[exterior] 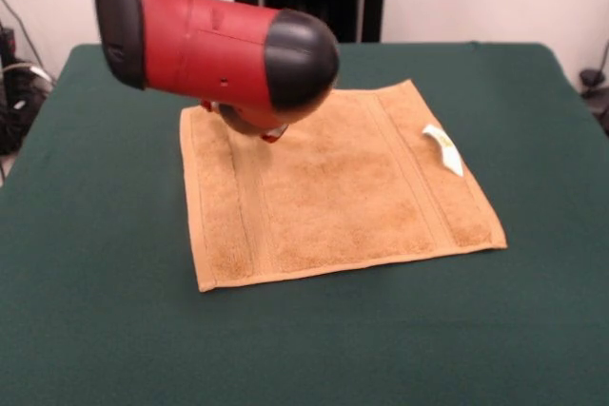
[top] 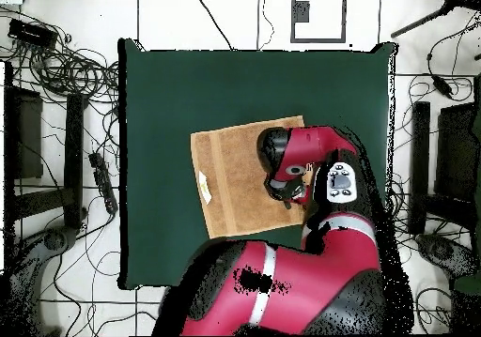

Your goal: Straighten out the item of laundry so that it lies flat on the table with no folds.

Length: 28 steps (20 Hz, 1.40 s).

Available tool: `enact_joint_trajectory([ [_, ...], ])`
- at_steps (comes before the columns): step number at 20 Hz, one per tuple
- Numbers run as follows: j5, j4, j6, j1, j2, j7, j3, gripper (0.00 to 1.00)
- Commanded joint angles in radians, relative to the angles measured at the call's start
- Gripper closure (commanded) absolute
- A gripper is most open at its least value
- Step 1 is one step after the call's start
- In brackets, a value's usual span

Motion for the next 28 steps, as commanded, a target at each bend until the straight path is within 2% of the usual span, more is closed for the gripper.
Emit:
enact_joint_trajectory([
  [1,0.152,0.154,-0.073,-0.098,0.032,-0.079,0.185,0.0],
  [5,0.265,0.214,-0.036,-0.15,0.005,-0.067,0.25,0.0],
  [7,0.288,0.235,-0.064,-0.17,-0.004,-0.077,0.272,0.0],
  [12,0.255,0.244,-0.163,-0.18,-0.008,-0.085,0.276,0.0],
  [18,0.239,0.263,-0.185,-0.196,-0.014,-0.078,0.289,0.0],
  [23,0.152,0.209,-0.118,-0.163,-0.004,-0.137,0.258,0.0],
  [28,0.053,0.191,-0.116,-0.122,-0.031,-0.175,0.227,0.0],
])
